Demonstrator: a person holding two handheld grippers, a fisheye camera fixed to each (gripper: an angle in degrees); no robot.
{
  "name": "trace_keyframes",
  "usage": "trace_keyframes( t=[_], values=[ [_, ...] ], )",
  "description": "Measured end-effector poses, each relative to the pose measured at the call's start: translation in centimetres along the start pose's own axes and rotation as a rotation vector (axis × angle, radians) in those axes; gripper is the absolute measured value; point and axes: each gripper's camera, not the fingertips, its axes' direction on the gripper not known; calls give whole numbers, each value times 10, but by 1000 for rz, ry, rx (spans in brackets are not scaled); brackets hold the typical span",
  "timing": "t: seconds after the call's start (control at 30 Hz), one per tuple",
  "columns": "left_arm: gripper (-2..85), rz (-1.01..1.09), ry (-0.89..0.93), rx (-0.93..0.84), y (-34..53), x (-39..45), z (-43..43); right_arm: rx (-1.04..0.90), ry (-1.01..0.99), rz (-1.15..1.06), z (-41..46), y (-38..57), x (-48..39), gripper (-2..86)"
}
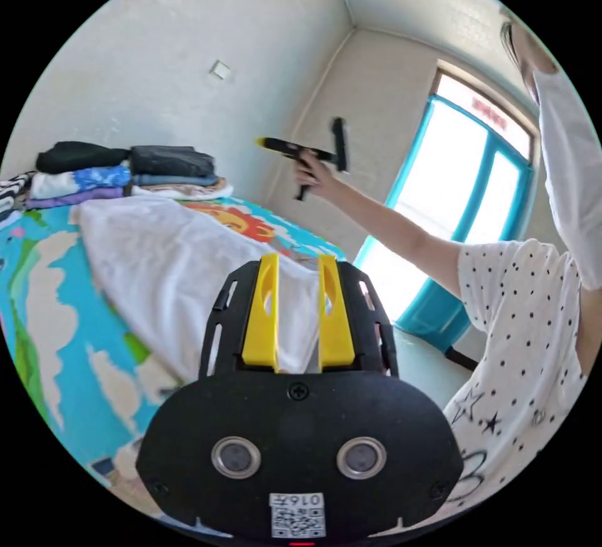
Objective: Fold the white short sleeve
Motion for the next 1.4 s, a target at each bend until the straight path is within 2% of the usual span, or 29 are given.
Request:
trace_keyframes(
  t=[0.1,0.2,0.37,0.43,0.57,0.63,0.7,0.73,0.8,0.87,1.0,1.07,1.17,1.2,1.27,1.4],
  values=[
    [93,-62,-71,-39,25,-21,-39,57,-94,18,-100,61,-42,19],
    [99,-83,-67,-123,47,-22,-53,138,-117,27,-177,125,-93,31],
    [111,-72,-42,-259,66,-4,-29,105,-31,32,-239,193,-189,107],
    [113,-115,23,-296,68,-4,-10,115,-26,59,-254,208,-219,127],
    [108,-183,71,-310,69,-7,10,205,-26,172,-294,222,-266,142],
    [77,-238,116,-287,70,-8,10,239,-41,172,-311,222,-283,141],
    [18,-219,203,-215,71,-4,-3,133,-41,-28,-320,214,-319,141],
    [8,-227,235,-173,71,-4,-11,81,-30,-104,-320,212,-331,141],
    [0,-264,285,-156,70,-5,-20,-80,10,-398,-321,209,-384,152],
    [-4,-297,353,-135,67,-6,-28,-92,52,-533,-325,210,-421,162],
    [-6,-416,564,-68,65,-6,-39,-71,217,-656,-324,194,-487,171],
    [-5,-432,596,-56,67,0,-44,-68,298,-676,-319,184,-508,166],
    [10,-399,551,-50,71,18,-60,-28,457,-717,-320,167,-535,101],
    [26,-355,534,-47,73,28,-69,-53,433,-705,-325,158,-539,47],
    [57,-257,423,-61,74,50,-85,-94,353,-668,-334,146,-540,28],
    [114,141,-188,-196,75,135,-92,-218,216,-538,-349,114,-533,17]
  ],
)
